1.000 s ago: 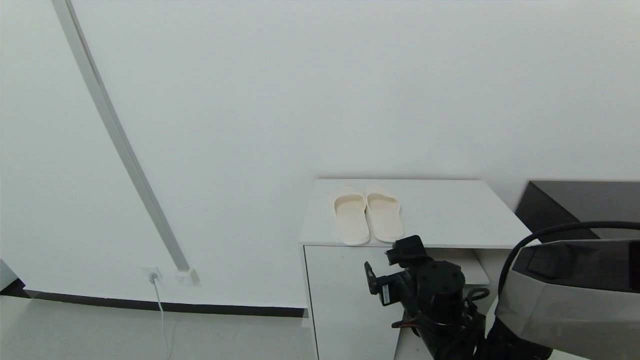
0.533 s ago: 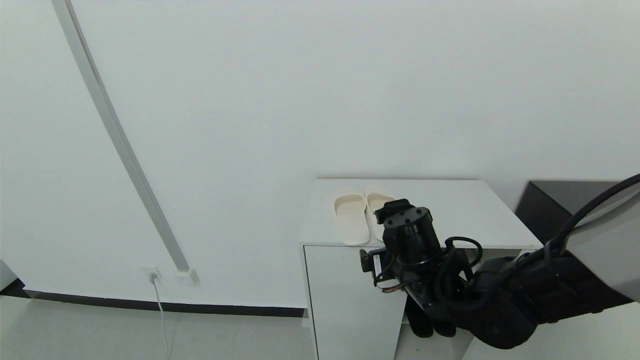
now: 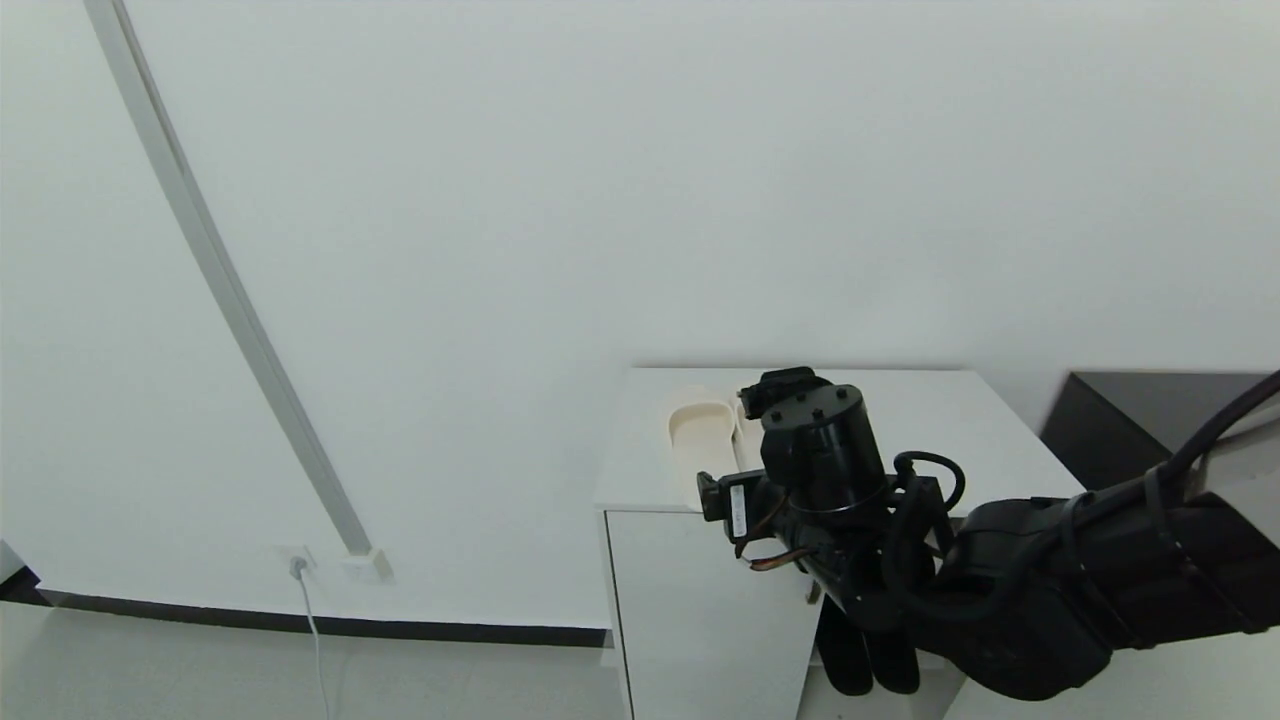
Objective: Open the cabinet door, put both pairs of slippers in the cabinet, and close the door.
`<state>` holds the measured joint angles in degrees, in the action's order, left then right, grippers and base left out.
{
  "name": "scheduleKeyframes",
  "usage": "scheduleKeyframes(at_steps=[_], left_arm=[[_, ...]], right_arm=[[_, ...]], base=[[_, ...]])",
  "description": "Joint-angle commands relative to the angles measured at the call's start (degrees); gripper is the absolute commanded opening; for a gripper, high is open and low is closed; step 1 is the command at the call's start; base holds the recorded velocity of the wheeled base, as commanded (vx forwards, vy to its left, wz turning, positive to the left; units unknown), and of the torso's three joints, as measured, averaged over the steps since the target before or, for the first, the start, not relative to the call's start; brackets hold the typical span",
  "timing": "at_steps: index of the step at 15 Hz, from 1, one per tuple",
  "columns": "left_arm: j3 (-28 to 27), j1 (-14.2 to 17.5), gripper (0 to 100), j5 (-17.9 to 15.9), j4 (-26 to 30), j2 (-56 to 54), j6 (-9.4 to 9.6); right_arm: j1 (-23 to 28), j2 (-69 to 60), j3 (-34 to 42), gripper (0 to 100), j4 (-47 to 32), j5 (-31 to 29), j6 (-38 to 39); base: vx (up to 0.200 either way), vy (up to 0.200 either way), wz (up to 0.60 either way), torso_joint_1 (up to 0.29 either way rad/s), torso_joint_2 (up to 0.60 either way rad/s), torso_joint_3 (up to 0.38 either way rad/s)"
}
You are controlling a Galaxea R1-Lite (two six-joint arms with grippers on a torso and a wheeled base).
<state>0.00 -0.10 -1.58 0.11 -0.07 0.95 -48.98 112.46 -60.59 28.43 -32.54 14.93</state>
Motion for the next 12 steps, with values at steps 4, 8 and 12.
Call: scheduleKeyframes(at_steps=[4, 8, 12], left_arm=[[0.00, 0.01, 0, 0.00, -0.02, 0.07, 0.02], [0.00, 0.01, 0, 0.00, -0.02, 0.07, -0.25], [0.00, 0.01, 0, 0.00, -0.02, 0.07, -0.25]], right_arm=[[-0.41, 3.03, 1.17, 100, 1.63, 0.02, 1.77], [0.91, 7.42, 1.70, 100, 7.17, 0.54, 1.33], [2.93, 12.70, -2.69, 100, 8.84, 1.77, 0.54]], base=[[0.200, 0.000, 0.00, 0.011, 0.00, -0.001], [0.100, 0.000, 0.00, 0.000, 0.00, -0.001], [0.000, 0.000, 0.00, 0.000, 0.00, 0.000]])
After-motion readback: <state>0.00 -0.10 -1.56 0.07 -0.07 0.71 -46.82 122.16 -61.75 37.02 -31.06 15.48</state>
